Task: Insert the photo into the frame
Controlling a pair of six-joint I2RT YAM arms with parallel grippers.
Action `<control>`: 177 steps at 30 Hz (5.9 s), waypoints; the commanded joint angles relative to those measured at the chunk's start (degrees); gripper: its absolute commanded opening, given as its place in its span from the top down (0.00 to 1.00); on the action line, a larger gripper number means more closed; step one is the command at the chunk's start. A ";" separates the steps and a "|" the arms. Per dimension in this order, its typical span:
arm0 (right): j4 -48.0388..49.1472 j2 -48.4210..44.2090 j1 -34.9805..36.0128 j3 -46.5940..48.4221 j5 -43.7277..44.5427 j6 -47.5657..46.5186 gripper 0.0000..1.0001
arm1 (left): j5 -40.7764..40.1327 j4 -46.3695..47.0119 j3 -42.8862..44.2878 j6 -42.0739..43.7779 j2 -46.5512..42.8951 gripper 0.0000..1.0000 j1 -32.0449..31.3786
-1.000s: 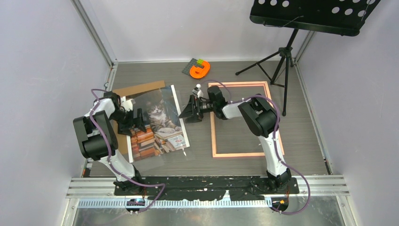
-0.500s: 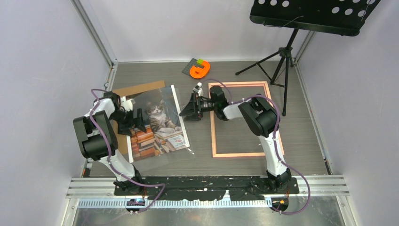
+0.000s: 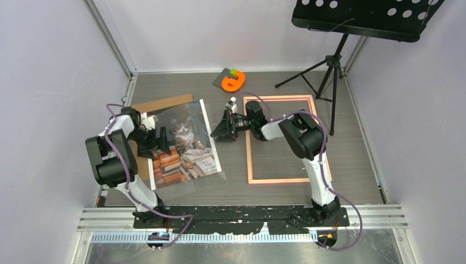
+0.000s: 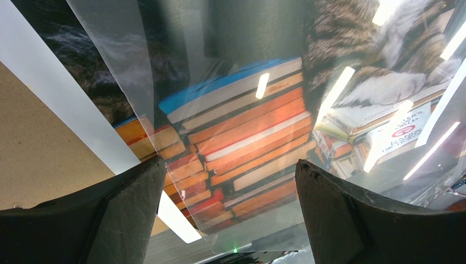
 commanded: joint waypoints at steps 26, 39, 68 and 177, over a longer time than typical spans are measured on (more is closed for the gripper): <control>-3.56 -7.41 3.75 2.09 -0.10 -3.37 0.13 | 7.45 4.05 -2.02 1.23 1.63 0.09 -0.90; 5.27 -8.21 3.74 0.80 -1.35 3.61 0.15 | 7.65 4.01 -2.02 1.38 1.32 0.09 -0.88; -4.37 -10.69 3.81 1.51 1.51 -1.77 0.22 | 7.96 3.70 -1.98 1.62 1.27 0.09 -0.93; -119.48 -40.34 -61.44 5.10 7.20 -92.84 0.94 | -18.07 9.23 41.77 -37.40 25.01 0.31 -56.63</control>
